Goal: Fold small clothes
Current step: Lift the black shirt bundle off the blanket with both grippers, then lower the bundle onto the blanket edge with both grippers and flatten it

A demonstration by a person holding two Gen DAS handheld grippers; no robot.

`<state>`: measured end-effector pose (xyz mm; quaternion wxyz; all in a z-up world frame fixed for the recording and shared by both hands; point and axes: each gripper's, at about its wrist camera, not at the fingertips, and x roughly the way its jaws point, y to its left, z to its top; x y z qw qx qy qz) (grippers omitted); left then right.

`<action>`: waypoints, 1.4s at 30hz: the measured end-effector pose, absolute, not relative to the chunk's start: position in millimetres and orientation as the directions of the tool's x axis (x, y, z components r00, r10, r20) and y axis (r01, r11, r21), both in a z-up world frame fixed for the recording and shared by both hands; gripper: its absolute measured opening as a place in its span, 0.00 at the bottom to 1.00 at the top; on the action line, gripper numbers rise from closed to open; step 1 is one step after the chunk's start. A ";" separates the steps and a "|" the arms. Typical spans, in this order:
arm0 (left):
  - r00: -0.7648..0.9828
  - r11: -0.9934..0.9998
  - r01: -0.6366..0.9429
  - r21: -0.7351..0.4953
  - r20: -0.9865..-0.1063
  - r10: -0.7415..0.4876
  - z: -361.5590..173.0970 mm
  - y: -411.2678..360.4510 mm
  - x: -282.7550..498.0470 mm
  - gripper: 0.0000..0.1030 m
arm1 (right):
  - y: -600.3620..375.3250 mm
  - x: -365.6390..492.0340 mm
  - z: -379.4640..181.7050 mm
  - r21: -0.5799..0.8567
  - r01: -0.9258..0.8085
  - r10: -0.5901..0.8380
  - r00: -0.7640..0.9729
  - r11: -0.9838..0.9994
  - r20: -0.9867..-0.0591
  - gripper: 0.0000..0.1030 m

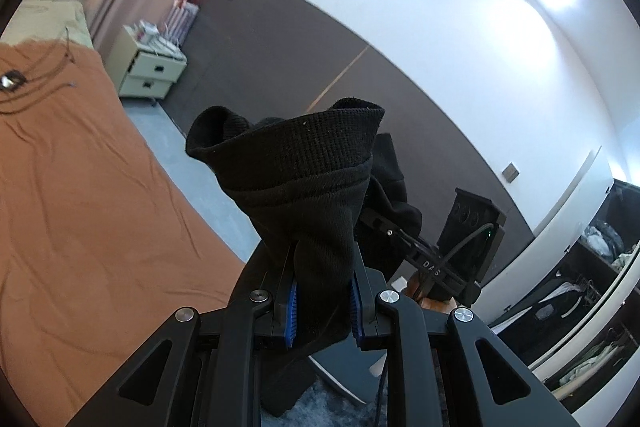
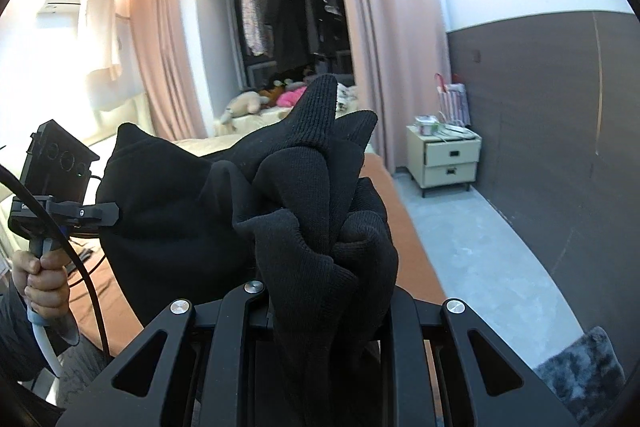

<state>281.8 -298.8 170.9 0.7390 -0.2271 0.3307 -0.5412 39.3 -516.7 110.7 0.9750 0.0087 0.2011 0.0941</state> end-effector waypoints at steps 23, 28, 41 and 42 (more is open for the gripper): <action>0.145 0.407 0.506 -0.761 -0.390 -0.909 66.5 -382.8 407.0 0.20 | -490.5 144.8 56.9 0.128 -0.002 0.071 0.842 0.992 -0.535 0.16; 0.152 0.442 0.468 -0.765 -0.423 -0.893 47.7 -378.6 435.9 0.20 | -493.3 178.4 59.3 0.145 0.015 0.071 0.817 0.989 -0.573 0.16; 0.136 0.513 0.324 -0.795 -0.498 -0.857 -16.5 -357.7 485.3 0.21 | -538.4 237.1 42.2 0.183 0.038 0.090 0.760 0.982 -0.643 0.16; 0.141 0.542 0.306 -0.783 -0.526 -0.839 -20.6 -356.1 486.0 0.23 | -541.5 242.4 38.0 0.199 0.046 0.095 0.761 0.979 -0.642 0.18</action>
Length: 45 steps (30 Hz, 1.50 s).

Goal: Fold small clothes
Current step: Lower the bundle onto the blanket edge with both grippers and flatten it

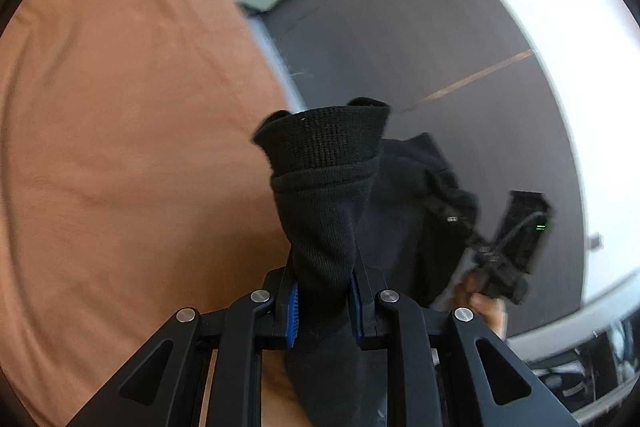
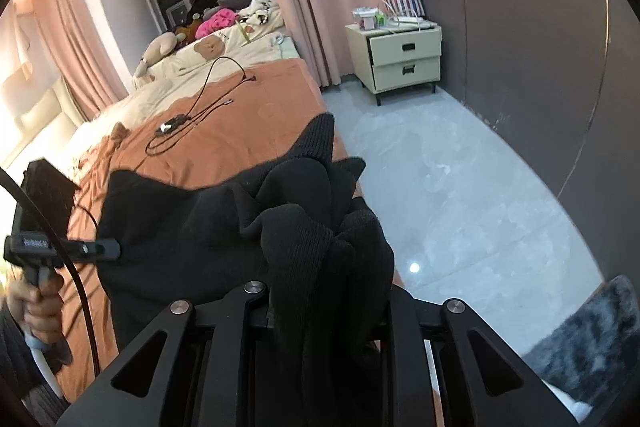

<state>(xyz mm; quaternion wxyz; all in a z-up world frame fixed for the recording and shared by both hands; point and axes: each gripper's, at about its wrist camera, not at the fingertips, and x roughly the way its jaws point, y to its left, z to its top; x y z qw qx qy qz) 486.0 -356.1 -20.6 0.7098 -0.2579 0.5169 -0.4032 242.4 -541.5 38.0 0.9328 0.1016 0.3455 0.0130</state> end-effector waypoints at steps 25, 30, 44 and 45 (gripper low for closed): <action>0.212 0.731 0.435 -0.526 -0.729 -0.650 -34.7 -379.6 535.2 0.28 | -565.1 264.1 29.6 0.017 0.164 -0.081 0.570 0.986 -0.818 0.19; 0.206 0.773 0.408 -0.487 -0.775 -0.597 -65.0 -379.7 549.9 0.15 | -598.3 290.5 -1.3 0.023 0.235 -0.100 0.498 0.972 -0.862 0.19; 0.228 0.764 0.446 -0.466 -0.767 -0.601 -43.7 -385.1 518.8 0.14 | -591.6 249.9 22.1 0.094 0.219 -0.056 0.593 0.971 -0.803 0.19; 0.224 0.761 0.448 -0.470 -0.765 -0.604 -43.4 -386.1 515.1 0.14 | -589.4 237.3 23.2 0.099 0.206 -0.046 0.600 0.974 -0.799 0.19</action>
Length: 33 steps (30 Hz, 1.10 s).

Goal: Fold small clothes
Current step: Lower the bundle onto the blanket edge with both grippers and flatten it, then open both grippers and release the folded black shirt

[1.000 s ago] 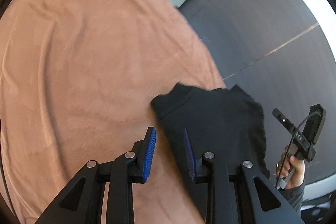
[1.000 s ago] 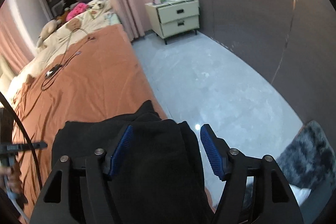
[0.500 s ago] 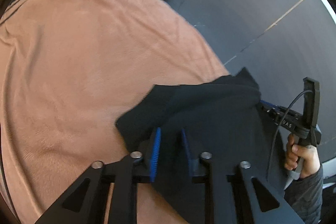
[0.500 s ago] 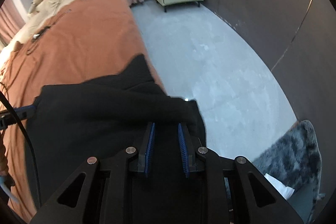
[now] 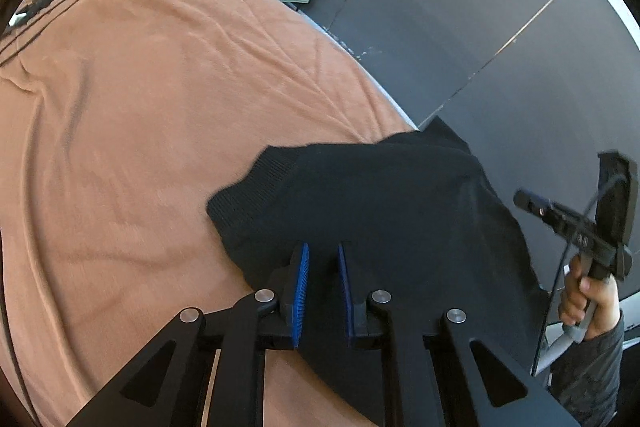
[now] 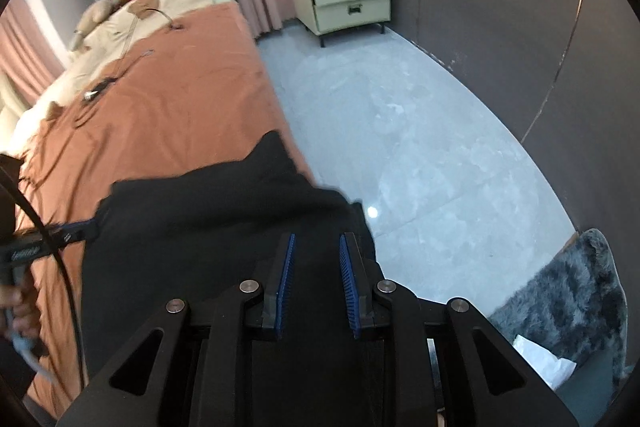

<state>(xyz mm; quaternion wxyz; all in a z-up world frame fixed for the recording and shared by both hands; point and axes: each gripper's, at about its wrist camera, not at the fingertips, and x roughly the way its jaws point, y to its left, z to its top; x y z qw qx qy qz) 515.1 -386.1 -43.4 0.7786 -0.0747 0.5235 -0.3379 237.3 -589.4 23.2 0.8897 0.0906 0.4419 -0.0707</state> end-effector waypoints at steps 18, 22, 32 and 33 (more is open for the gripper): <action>0.133 0.698 0.529 -0.483 -0.765 -0.630 -46.7 -424.5 436.2 0.14 | -597.1 95.7 15.0 0.212 0.188 0.029 0.679 0.959 -0.734 0.19; 0.115 0.693 0.536 -0.482 -0.772 -0.625 -49.9 -429.0 428.7 0.14 | -600.8 85.3 -21.3 0.202 0.249 -0.001 0.633 0.947 -0.774 0.14; 0.053 0.668 0.551 -0.500 -0.778 -0.626 -50.5 -443.2 401.4 0.14 | -598.6 55.2 -19.2 0.217 0.282 -0.021 0.653 0.935 -0.757 0.13; 0.049 0.666 0.554 -0.500 -0.779 -0.625 -51.5 -445.1 396.3 0.14 | -594.7 50.0 -18.3 0.215 0.285 -0.023 0.649 0.934 -0.760 0.13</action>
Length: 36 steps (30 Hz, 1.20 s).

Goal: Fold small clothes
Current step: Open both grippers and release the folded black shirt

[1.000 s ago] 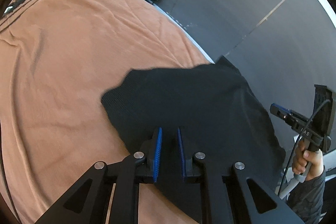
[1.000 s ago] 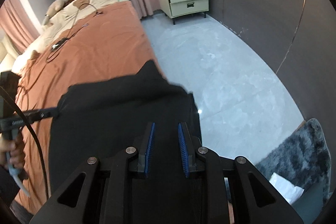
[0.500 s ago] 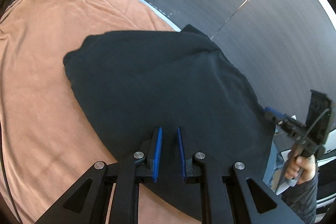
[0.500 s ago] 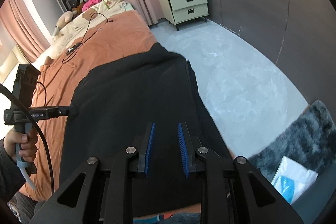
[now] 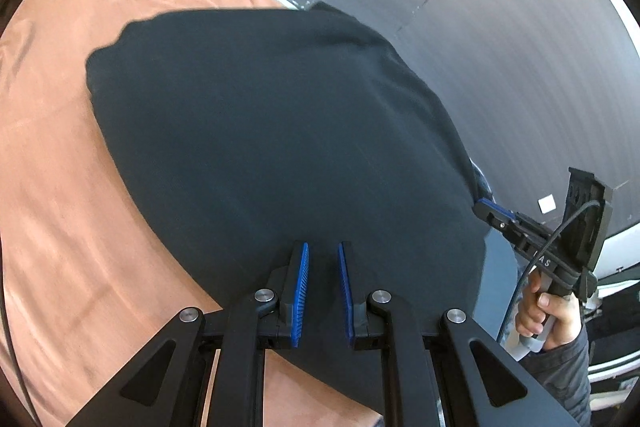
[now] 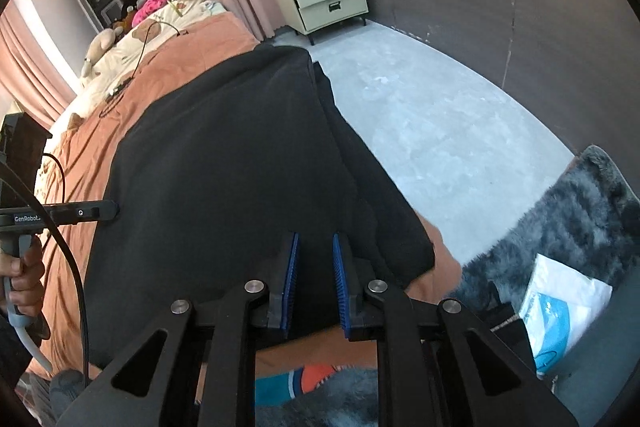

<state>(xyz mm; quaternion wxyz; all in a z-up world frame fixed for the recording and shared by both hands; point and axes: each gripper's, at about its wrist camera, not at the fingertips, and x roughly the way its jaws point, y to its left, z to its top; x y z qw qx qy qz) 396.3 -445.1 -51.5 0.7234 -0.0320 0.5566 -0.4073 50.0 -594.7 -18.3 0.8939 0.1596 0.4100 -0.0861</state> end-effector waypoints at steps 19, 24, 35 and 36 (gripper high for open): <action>0.188 0.702 0.577 -0.417 -0.769 -0.611 18.2 -424.9 323.4 0.88 | -527.0 -32.6 60.6 0.167 0.345 -0.122 0.677 0.924 -0.726 0.72; 0.236 0.713 0.582 -0.391 -0.758 -0.608 37.6 -404.1 300.7 0.96 | -506.9 -54.2 63.9 0.162 0.348 -0.122 0.667 0.923 -0.735 0.85; 0.357 0.737 0.590 -0.329 -0.712 -0.604 83.7 -346.6 244.4 1.00 | -474.0 -99.2 83.9 0.146 0.359 -0.174 0.719 0.922 -0.672 0.98; 0.365 0.736 0.592 -0.327 -0.706 -0.607 88.6 -339.1 236.1 1.00 | -464.4 -106.8 86.1 0.141 0.361 -0.183 0.726 0.922 -0.663 0.99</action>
